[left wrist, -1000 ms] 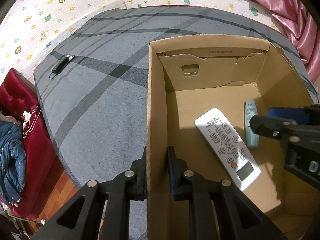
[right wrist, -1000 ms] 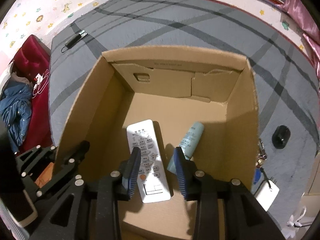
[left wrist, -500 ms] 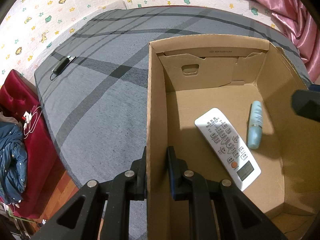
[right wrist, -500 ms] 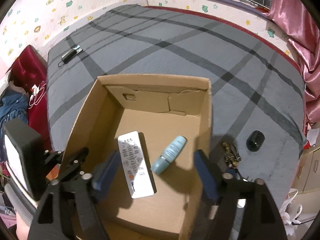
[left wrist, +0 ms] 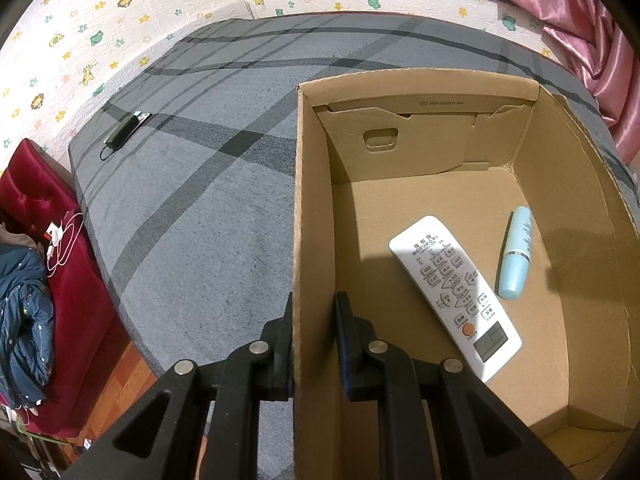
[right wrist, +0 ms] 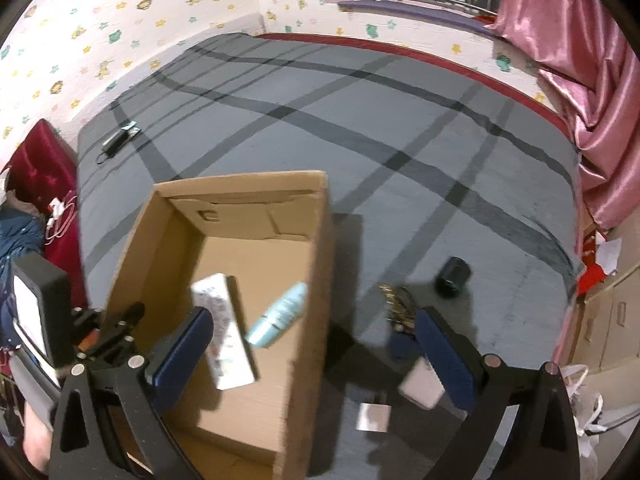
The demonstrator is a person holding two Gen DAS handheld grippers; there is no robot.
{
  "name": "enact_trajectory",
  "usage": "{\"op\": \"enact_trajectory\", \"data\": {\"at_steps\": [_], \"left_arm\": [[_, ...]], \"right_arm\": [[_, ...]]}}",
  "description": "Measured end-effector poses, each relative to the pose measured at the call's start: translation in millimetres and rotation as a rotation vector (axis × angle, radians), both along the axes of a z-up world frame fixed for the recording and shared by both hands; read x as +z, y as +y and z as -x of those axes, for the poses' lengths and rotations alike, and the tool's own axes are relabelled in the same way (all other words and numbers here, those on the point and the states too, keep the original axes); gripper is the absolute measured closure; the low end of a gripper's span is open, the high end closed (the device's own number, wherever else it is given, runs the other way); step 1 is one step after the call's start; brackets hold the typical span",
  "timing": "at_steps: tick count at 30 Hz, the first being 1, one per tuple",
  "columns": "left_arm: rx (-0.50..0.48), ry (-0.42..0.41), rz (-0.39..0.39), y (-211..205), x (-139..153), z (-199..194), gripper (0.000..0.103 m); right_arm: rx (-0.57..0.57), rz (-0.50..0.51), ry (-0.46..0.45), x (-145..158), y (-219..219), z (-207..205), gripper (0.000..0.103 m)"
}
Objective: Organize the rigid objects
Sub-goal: 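Move the right gripper back toward the white chargers and keys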
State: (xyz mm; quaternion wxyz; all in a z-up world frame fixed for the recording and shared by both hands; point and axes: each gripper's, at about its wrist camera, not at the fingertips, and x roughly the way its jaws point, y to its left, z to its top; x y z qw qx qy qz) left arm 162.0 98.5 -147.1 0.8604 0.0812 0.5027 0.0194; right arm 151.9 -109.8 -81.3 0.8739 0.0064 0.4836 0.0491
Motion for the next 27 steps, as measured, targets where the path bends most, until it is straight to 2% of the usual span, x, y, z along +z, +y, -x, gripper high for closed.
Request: {"op": "enact_trajectory", "data": {"at_steps": [5,14,27], "left_arm": [[0.002,0.002,0.008,1,-1,0,0.086],[0.002,-0.001,0.011,0,-1,1,0.086],[0.002,-0.003,0.006,-1,-1,1,0.086]], "right_arm": [[-0.047,0.023,0.009,-9,-26,6,0.0],[-0.14,0.061,0.063,-42,-67,10,0.0],[-0.218,0.057,0.164,-97,-95,9,0.0]]}}
